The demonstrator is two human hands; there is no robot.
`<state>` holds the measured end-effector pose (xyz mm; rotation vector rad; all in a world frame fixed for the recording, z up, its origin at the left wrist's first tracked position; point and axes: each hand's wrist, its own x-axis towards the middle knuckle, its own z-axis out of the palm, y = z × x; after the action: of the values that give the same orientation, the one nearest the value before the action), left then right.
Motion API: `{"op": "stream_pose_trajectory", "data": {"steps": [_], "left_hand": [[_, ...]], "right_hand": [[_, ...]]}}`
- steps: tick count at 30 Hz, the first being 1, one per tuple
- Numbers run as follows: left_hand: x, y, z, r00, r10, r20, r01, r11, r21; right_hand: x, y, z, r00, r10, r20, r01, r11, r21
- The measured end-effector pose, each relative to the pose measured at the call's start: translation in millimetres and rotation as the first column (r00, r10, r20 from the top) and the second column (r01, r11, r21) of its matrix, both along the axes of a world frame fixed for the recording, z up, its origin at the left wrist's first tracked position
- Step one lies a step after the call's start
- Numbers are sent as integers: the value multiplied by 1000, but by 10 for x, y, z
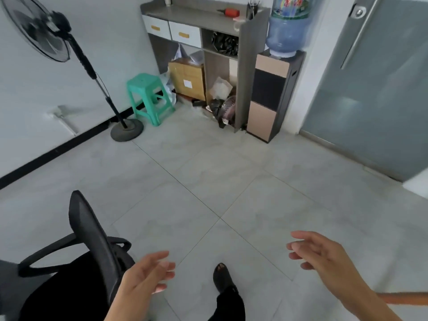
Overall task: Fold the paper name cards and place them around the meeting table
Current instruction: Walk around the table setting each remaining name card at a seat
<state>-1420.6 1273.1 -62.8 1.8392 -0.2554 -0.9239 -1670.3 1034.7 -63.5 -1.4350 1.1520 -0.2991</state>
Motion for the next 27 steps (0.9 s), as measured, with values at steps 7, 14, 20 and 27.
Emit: {"op": "stream_pose_trajectory", "data": {"steps": [7,14,20,27], "left_hand": [[1412,-1177,375,996,40,84,-34,997,-62],[2558,-1771,388,975,186,117,-182,982,-44],[3467,-2128,144,914,400,72,-403,914,46],[4081,-2173,309,702,712,17,-711,702,-36]], "right_hand": [[1468,-1054,146,994,110,9,-110,994,23],[2855,-1988,99,975,220,22,-221,975,23],[4556,-2959,-44,898,437,60,-439,898,19],[6560,-3351,120,681,730,48,-730,683,-34]]}}
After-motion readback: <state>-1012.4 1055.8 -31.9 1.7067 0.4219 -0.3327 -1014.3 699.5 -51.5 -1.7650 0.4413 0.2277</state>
